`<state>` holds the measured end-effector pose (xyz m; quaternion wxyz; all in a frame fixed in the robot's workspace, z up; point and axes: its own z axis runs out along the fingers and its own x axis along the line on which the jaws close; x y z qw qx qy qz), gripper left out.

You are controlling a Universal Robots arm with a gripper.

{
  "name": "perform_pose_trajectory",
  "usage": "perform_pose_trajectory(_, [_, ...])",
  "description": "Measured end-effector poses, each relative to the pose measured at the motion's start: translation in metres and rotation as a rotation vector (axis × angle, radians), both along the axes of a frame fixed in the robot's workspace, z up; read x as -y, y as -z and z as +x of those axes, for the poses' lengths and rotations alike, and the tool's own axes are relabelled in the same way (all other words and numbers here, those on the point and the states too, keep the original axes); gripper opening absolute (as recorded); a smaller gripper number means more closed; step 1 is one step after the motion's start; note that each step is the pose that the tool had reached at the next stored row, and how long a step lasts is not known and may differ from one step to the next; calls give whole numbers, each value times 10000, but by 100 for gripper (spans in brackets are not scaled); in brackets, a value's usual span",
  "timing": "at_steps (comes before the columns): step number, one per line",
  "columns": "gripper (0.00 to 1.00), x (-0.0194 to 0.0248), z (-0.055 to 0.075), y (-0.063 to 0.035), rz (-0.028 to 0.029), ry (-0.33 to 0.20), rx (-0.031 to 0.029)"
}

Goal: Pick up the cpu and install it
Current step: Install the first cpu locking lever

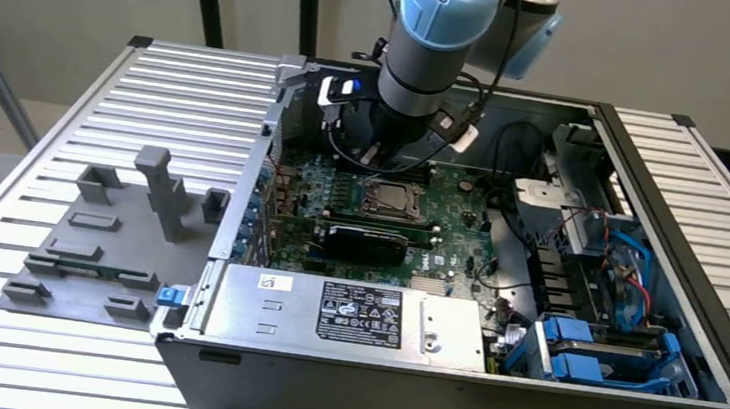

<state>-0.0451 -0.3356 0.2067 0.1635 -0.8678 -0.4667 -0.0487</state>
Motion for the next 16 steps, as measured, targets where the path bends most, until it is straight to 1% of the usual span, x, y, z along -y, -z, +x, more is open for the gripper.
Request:
perform_pose_trajectory(4, [11,0,27,7,-179,1,-1])
perform_pose_trajectory(7, [11,0,60,17,-270,0,0])
perform_pose_trajectory(8, [11,-1,70,21,-285,0,-1])
perform_pose_trajectory(10, [11,-6,87,27,-295,0,-1])
perform_pose_trajectory(16, [11,-35,91,32,-299,0,-1])
